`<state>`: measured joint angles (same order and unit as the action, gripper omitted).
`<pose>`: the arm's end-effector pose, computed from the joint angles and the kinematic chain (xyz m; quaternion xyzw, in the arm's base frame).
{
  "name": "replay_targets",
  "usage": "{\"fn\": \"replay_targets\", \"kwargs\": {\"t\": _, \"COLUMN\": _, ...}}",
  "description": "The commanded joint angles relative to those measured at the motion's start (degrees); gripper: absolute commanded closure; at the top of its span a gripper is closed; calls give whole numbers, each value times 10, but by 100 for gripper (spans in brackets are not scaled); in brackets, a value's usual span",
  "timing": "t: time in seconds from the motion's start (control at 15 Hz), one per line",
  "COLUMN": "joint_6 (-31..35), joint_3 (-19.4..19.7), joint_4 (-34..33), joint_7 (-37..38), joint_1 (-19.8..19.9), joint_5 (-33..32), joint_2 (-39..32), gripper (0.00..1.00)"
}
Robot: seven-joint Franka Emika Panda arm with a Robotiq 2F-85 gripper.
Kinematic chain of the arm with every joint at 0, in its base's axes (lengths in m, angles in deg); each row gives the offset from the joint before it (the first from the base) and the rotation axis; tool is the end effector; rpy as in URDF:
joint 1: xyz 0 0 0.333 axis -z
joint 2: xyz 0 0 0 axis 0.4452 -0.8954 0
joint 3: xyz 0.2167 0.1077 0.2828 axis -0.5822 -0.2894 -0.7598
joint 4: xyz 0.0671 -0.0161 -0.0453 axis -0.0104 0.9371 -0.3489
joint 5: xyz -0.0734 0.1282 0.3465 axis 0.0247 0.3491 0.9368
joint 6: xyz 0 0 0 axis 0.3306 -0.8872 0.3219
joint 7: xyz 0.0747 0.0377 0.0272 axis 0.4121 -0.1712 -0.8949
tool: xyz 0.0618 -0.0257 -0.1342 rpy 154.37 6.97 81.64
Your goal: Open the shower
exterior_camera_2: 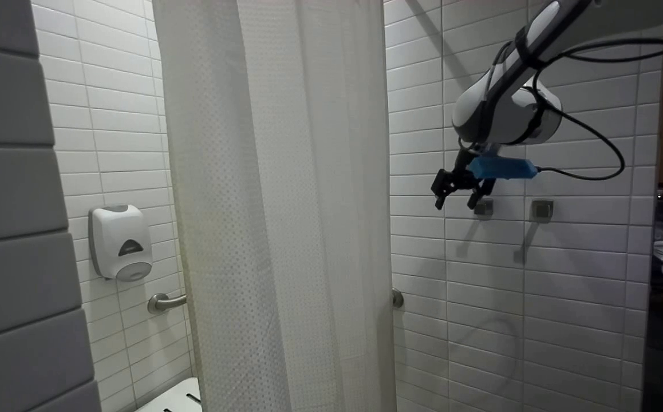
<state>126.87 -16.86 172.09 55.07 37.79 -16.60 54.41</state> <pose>0.4378 -0.2302 0.4868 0.9435 -0.2059 0.2581 0.0269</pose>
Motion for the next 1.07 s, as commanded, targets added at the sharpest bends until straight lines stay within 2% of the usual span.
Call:
{"fn": "replay_targets", "kwargs": {"t": 0.0, "joint_6": 83, "joint_3": -17, "joint_4": -19, "joint_7": 30, "joint_1": 0, "joint_5": 6, "joint_2": -38, "gripper": 0}}
{"fn": "replay_targets", "kwargs": {"t": 0.2, "joint_6": 98, "joint_3": -27, "joint_4": -29, "joint_7": 47, "joint_1": 5, "joint_5": -8, "joint_2": -56, "gripper": 0}}
{"fn": "replay_targets", "kwargs": {"t": 0.27, "joint_6": 89, "joint_3": -22, "joint_4": -13, "joint_7": 34, "joint_1": 3, "joint_5": 0, "joint_2": -37, "gripper": 0}}
{"fn": "replay_targets", "kwargs": {"t": 1.0, "joint_6": 89, "joint_3": -23, "joint_4": -15, "joint_7": 35, "joint_1": 4, "joint_5": 0, "joint_2": -42, "gripper": 0}}
